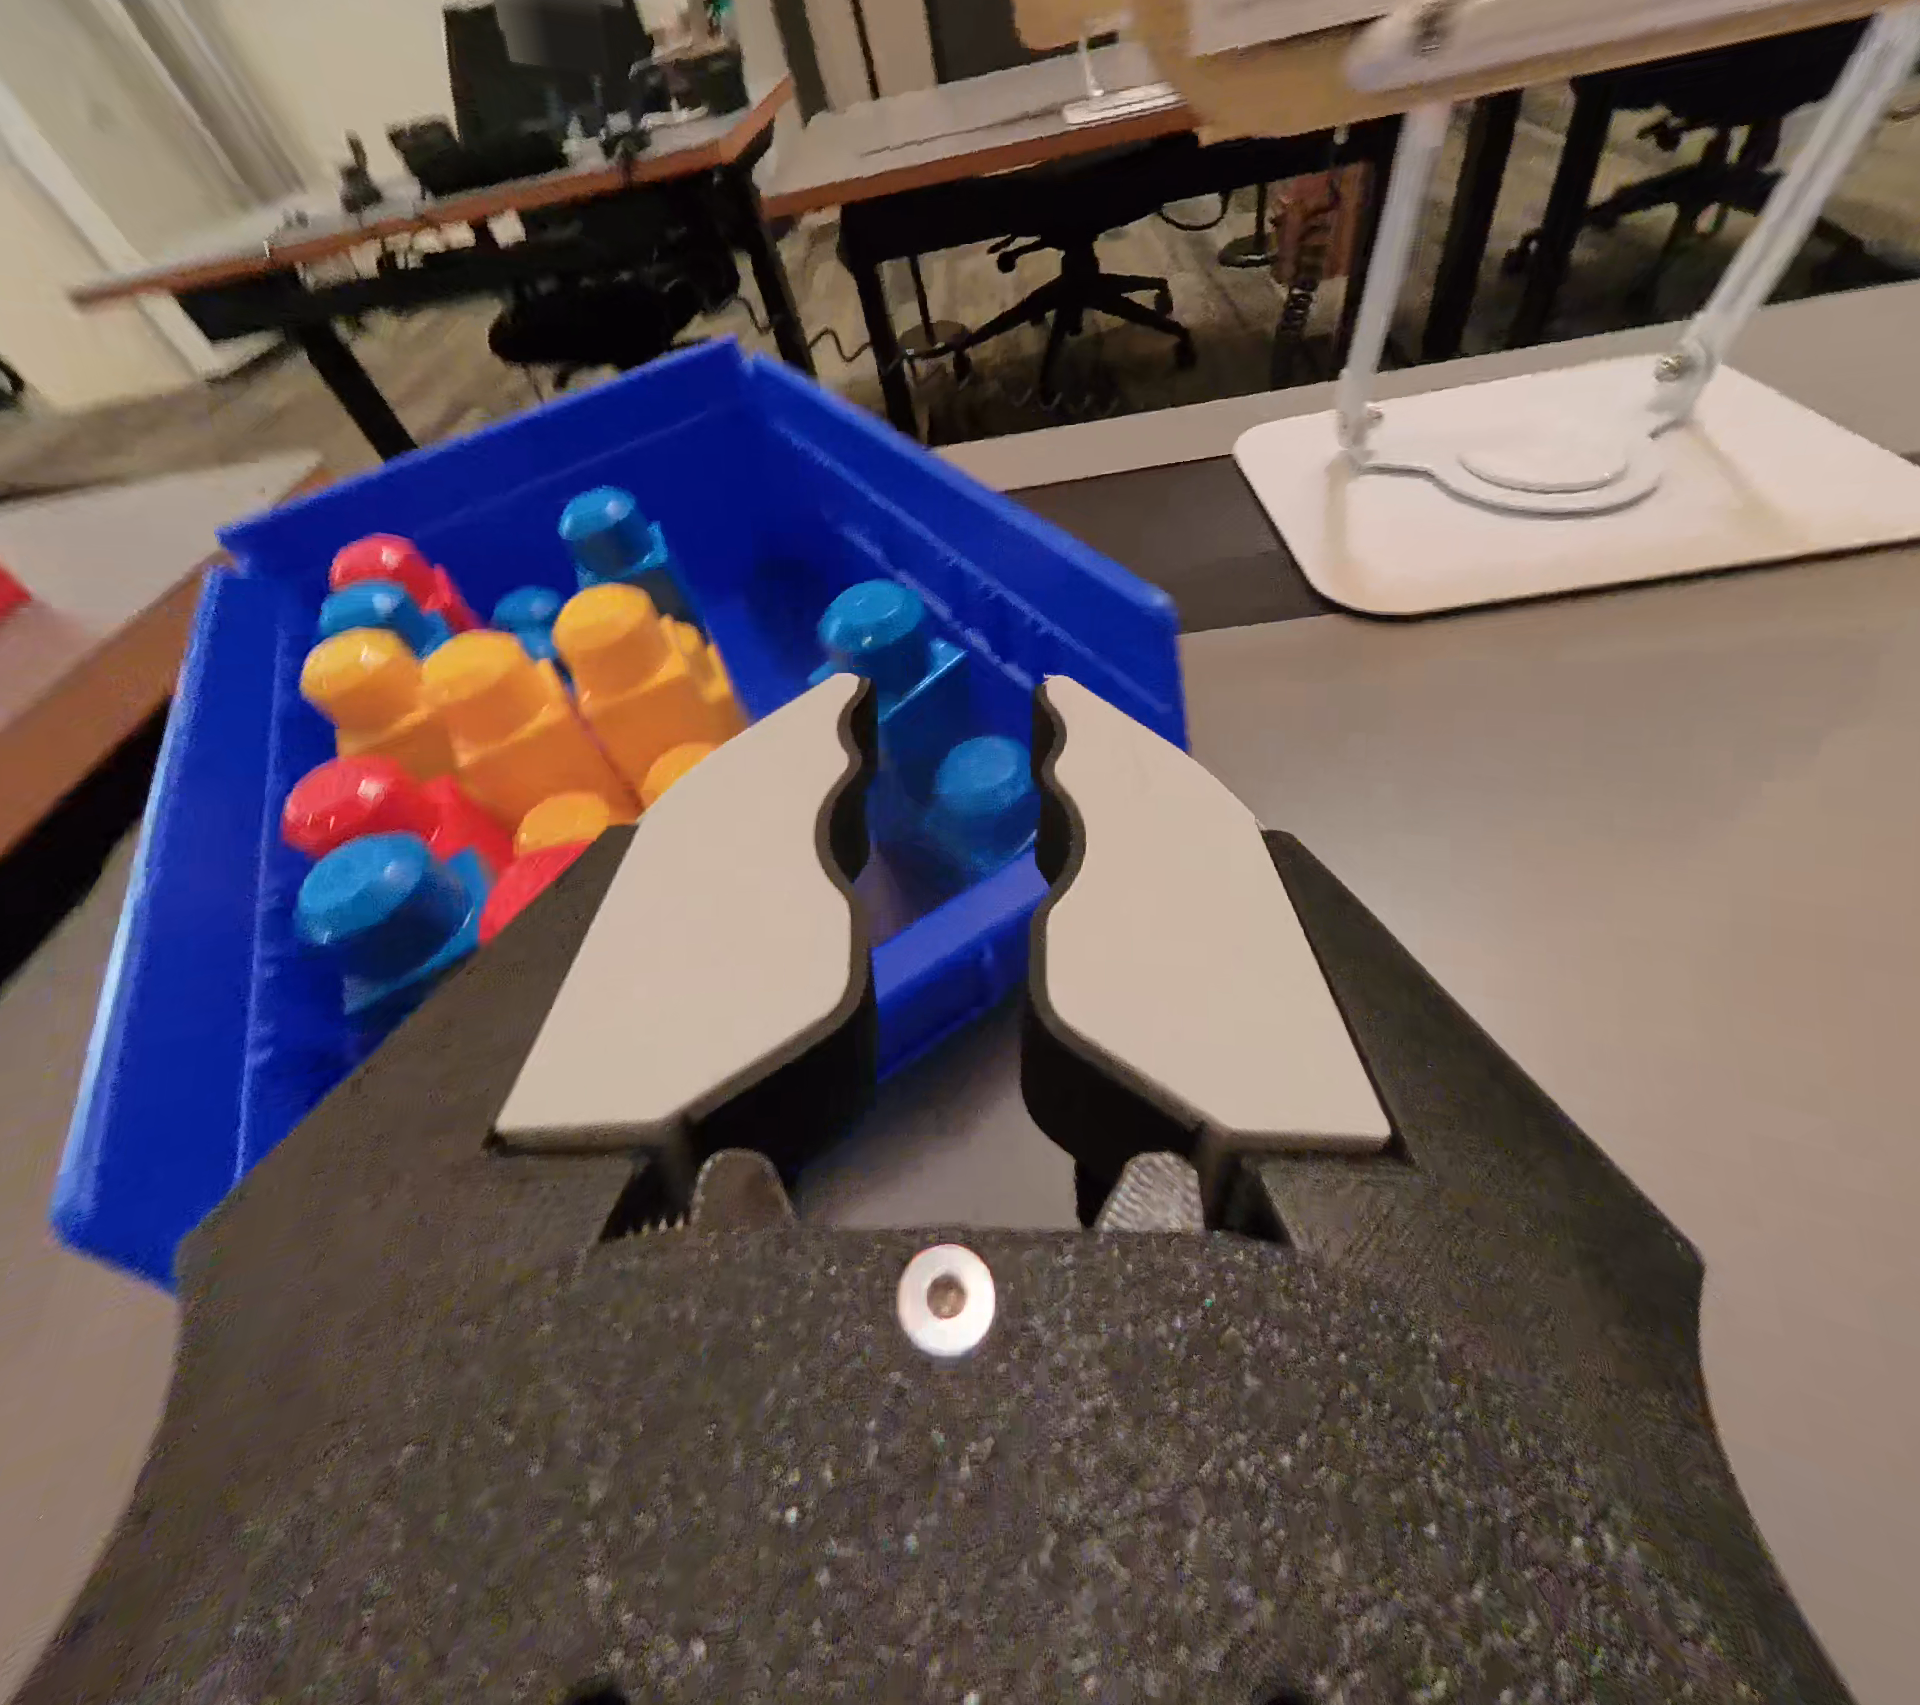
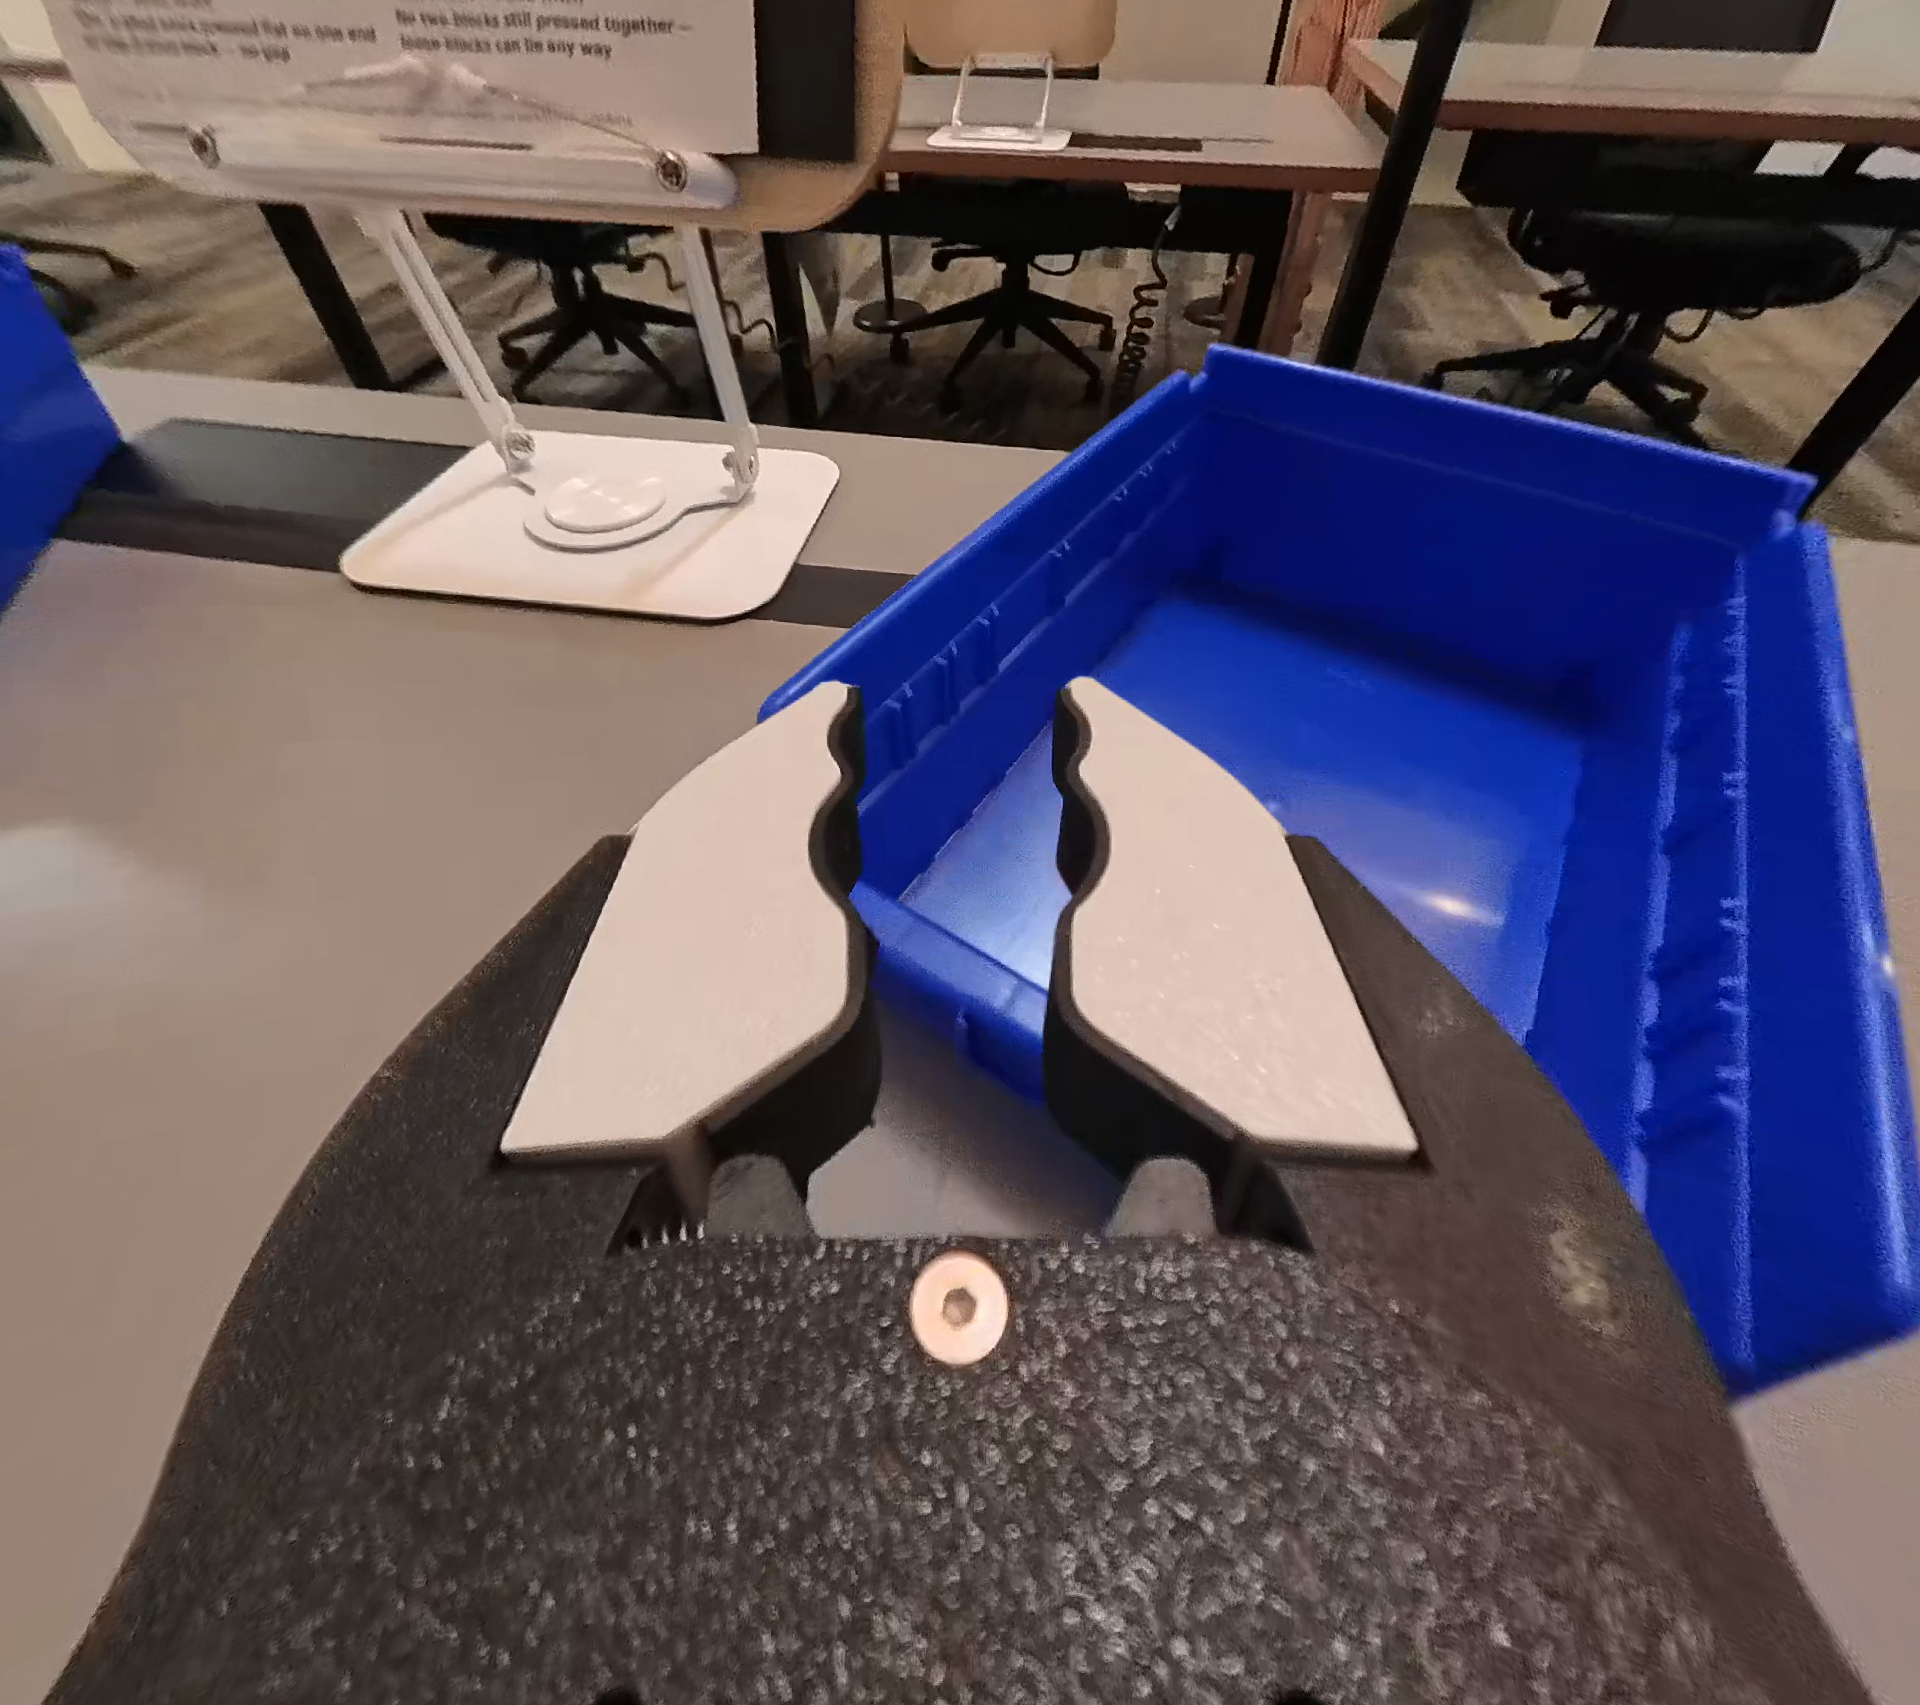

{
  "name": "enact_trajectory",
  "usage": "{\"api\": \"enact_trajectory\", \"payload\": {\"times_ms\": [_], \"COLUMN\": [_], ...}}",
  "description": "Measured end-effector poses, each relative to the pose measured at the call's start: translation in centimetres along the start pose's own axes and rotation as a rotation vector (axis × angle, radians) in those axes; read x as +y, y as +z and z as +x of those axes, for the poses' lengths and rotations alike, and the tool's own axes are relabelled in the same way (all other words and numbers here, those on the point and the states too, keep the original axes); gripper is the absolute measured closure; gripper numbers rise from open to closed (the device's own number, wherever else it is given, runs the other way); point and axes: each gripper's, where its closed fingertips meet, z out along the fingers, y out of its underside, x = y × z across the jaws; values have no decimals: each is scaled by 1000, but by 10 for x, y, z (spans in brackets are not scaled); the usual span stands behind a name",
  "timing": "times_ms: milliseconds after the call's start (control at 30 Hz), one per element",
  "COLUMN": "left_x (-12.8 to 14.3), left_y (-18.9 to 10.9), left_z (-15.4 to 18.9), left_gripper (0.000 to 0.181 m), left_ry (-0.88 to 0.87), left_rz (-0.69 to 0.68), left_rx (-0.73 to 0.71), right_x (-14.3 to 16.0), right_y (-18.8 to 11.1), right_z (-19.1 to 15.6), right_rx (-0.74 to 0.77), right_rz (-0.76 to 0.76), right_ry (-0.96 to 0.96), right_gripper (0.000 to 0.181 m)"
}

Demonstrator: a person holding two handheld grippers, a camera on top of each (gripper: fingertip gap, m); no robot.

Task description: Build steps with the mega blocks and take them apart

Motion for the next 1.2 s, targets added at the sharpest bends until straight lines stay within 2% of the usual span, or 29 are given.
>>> {"api": "enact_trajectory", "payload": {"times_ms": [67, 167, 300, 433, 600, 833, 1033, 1133, 1200], "left_x": [11, 28, 29, 39, 40, 42, 43, 32, 14], "left_y": [2, 11, 29, 50, 64, 78, 78, 72, 63], "left_z": [-11, -12, -12, -14, -21, -19, -28, -33, -36], "left_gripper": [151, 146, 142, 136, 134, 133, 134, 134, 134], "left_ry": [-61, -31, 24, -50, -113, -186, -190, -161, -137], "left_rz": [-43, -113, -166, -282, -328, -348, -321, -266, -210], "left_rx": [4, 12, 3, 26, -16, -31, -73, -87, -88], "right_x": [0, 0, -2, 3, 4, 6, 6, 5, 5], "right_y": [-9, -18, -19, -15, -15, -15, -15, -15, -15], "right_z": [2, 7, 10, 2, -3, -4, -3, -3, -4], "right_rx": [-6, -12, -9, -33, -46, -52, -50, -46, -47], "right_rz": [18, 57, 96, 78, 79, 72, 71, 78, 84], "right_ry": [35, 75, 46, 20, 1, -1, -1, -6, -13], "right_gripper": [148, 148, 149, 149, 149, 149, 150, 150, 150]}}
